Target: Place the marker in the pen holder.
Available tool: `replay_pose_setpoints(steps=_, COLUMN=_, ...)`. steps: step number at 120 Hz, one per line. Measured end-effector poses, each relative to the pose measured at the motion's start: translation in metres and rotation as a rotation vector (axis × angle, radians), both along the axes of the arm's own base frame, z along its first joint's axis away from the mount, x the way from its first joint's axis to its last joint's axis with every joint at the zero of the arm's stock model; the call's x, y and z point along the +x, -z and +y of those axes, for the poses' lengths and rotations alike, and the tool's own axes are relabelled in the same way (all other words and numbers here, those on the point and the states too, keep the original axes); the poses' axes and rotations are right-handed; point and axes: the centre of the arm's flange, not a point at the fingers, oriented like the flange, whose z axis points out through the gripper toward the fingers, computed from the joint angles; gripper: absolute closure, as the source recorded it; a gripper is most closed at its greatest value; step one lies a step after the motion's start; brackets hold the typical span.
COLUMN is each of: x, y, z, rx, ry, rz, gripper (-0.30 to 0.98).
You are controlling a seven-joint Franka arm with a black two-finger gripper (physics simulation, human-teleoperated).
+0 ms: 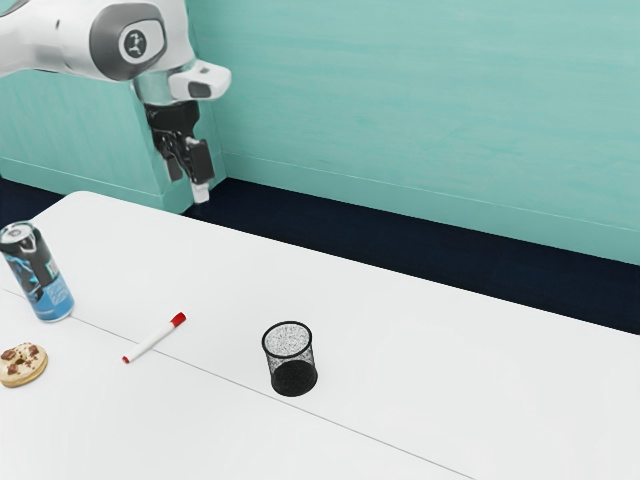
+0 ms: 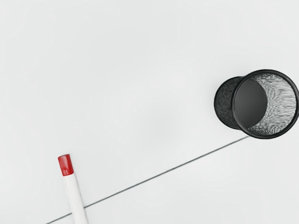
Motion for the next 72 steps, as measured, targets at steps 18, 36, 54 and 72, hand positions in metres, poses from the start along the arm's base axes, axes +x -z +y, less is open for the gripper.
replay_pose_setpoints(steps=18, x=0.004, y=-0.004, z=0.001, rx=0.0, ry=0.057, rz=-0.038, gripper=0.0)
replay_pose_setpoints(steps=36, x=0.001, y=0.022, z=0.003, rx=0.007, ry=0.092, rz=-0.013, gripper=0.0)
replay_pose_setpoints(steps=54, x=-0.014, y=0.08, z=0.037, rx=0.01, ry=0.024, rz=0.032, gripper=0.0)
replay_pose_setpoints(steps=72, x=-0.027, y=0.122, z=0.082, rx=0.026, ry=-0.073, rz=0.031, gripper=0.0)
